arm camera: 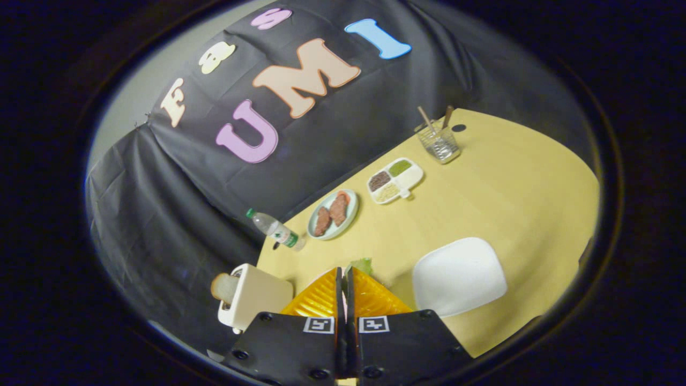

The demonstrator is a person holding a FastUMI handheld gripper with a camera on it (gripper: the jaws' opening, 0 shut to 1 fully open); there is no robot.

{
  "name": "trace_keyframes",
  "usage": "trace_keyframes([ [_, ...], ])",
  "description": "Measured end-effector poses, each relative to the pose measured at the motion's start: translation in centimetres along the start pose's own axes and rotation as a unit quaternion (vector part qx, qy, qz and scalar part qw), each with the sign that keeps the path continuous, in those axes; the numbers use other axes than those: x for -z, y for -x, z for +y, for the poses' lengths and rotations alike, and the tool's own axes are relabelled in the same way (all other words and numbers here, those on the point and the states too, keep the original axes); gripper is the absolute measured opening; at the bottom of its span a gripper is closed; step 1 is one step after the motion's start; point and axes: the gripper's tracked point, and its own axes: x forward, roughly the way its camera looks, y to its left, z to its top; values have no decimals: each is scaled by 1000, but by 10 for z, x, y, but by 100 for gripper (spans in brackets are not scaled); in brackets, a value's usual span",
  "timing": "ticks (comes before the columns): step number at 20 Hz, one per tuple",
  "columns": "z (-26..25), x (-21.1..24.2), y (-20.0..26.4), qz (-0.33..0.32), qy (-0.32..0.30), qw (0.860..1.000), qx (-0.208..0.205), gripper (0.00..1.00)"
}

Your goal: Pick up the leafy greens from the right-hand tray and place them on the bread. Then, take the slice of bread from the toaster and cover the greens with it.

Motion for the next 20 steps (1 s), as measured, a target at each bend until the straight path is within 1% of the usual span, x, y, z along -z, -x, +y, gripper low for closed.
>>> trace_keyframes([
  [6, 77, 50, -28, 47, -21, 996, -69, 3],
  [9, 88, 69, -49, 69, -42, 993, -90, 3],
  [13, 58, 92, -82, 104, -55, 991, -71, 3],
  [15, 34, 97, -92, 114, -55, 991, -50, 3],
  [20, -7, 100, -99, 120, -57, 991, -22, 3],
])
